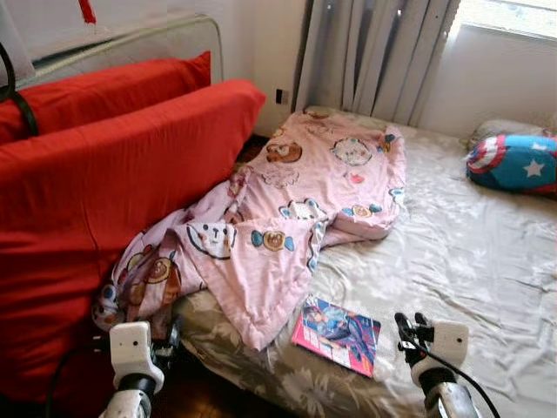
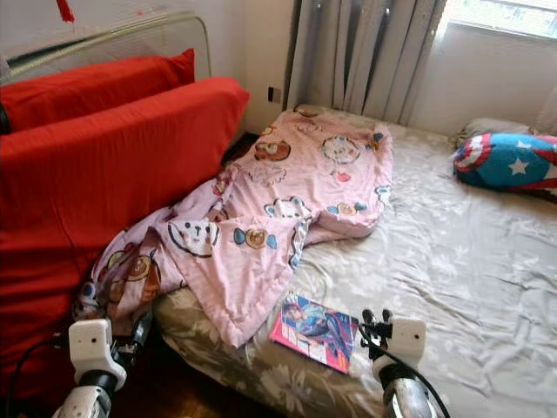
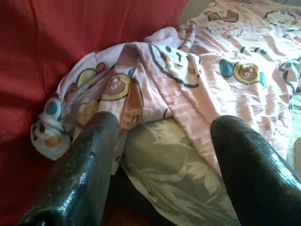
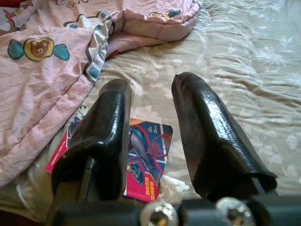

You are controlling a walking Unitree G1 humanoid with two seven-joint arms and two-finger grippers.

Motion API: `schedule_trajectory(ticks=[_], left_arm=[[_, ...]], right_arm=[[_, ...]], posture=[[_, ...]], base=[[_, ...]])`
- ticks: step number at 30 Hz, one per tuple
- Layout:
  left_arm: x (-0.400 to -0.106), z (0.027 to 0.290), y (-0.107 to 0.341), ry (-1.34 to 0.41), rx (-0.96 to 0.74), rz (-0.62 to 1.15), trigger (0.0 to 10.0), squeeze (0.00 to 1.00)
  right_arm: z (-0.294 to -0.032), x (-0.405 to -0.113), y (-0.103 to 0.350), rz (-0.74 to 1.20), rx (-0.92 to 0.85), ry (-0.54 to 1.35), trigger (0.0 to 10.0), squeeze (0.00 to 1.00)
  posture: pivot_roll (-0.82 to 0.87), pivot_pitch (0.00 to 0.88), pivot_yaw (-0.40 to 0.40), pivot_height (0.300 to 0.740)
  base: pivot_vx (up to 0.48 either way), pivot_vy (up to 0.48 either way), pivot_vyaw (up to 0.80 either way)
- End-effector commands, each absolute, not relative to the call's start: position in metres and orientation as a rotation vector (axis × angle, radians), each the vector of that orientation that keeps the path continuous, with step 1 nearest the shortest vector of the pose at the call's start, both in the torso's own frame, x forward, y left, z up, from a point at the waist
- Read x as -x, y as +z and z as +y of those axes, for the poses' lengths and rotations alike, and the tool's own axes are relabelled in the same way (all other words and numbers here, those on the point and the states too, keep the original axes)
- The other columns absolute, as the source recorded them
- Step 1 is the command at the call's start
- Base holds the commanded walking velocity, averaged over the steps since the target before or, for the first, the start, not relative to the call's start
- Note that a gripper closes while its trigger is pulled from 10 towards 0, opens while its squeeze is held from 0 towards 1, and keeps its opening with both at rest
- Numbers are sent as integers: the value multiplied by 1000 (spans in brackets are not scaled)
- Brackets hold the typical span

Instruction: Clean up the room

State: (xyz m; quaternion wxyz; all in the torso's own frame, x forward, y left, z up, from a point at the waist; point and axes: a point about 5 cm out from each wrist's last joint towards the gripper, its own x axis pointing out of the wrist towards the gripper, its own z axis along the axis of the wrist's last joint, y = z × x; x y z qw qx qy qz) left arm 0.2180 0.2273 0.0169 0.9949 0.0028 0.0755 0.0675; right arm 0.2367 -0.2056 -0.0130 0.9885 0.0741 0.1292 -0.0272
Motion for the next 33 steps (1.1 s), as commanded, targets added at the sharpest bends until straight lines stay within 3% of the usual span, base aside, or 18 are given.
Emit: schedule_trajectory(ticks=[1,19,26,33], left_arm=[[-223,227,21,133,-8,148,10000,0],[-219,225,19,143,4,175,10000,0],[-220,225,22,142,2,174,10000,0],[-222,226,22,123,-25,180,10000,0]], right_arm=[[-204,-237,-14,273,-157,-43,10000,0],[-206,-241,-17,320,-156,-62,10000,0],[-203,-244,-16,312,-162,-52,10000,0],[-202,-245,-15,302,-163,-59,10000,0]], posture=[[111,0,-102,666],[127,0,-107,666],[130,0,-102,629],[127,0,-92,629]], base=[[0,0,0],[0,0,0],[0,0,0],[0,0,0]])
